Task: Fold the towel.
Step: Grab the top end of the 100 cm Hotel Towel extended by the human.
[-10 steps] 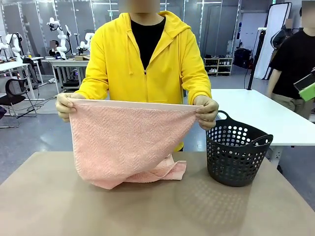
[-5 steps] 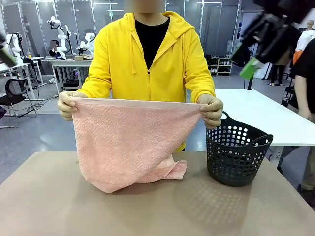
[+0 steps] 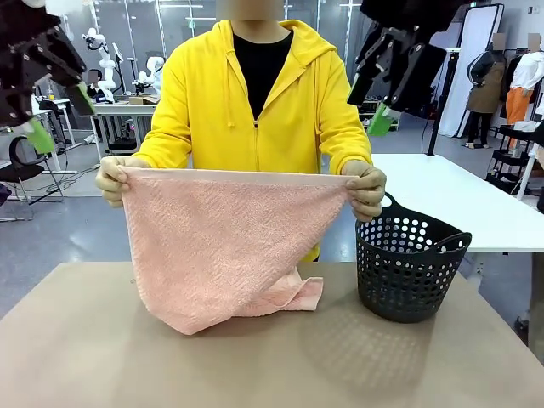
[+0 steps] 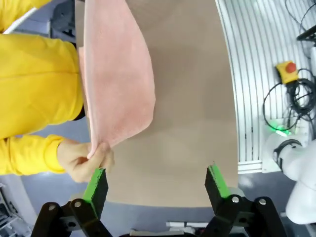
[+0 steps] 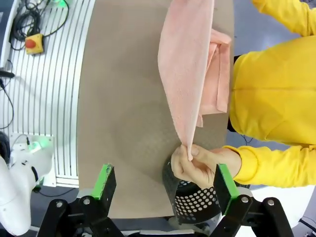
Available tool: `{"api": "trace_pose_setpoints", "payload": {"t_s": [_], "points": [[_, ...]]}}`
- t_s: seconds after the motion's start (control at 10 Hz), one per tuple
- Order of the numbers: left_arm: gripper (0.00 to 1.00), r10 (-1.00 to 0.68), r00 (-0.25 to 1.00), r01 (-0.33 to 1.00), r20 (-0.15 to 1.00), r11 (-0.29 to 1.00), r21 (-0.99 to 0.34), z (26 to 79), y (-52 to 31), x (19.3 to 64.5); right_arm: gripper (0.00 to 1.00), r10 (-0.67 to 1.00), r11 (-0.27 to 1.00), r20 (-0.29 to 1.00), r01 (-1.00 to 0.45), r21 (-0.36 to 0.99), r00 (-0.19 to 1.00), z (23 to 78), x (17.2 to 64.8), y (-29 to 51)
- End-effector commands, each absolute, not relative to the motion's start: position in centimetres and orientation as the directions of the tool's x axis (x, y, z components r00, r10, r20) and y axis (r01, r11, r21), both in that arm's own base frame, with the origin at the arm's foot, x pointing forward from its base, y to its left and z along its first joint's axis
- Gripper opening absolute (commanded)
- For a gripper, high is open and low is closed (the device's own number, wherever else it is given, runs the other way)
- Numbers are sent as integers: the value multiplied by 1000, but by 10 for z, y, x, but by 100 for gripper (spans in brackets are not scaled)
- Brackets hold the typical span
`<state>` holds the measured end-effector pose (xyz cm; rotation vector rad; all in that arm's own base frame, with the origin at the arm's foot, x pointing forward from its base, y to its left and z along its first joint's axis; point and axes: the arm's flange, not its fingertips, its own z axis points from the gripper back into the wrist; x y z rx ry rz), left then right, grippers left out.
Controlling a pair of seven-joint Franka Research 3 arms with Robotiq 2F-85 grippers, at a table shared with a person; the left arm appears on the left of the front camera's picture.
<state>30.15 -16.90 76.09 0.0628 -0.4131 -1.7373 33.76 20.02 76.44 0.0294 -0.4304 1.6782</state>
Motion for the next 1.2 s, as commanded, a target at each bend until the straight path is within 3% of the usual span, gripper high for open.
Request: {"api": "trace_pose_setpoints", "payload": {"t_s": [0.0,0.1,0.4,0.6,1.1], "points": [[100,-955,-199,933,222,-116,340,756,-167,302,100,962,-25,256,-961,-277,-99,763,338,201],[100,-960,-213,940,184,-149,307,761,-169,301,100,951,-90,264,-961,-263,-161,764,338,200],[100,-957,-218,939,192,-151,310,759,-171,304,100,951,-90,264,-961,-263,-161,764,338,200],[100,-974,-82,964,212,-23,267,754,-187,329,100,958,-84,245,-961,-265,-151,759,351,216],[100,-982,-31,976,188,11,219,726,-225,385,100,969,-52,223,-966,-253,-110,726,387,240]]}}
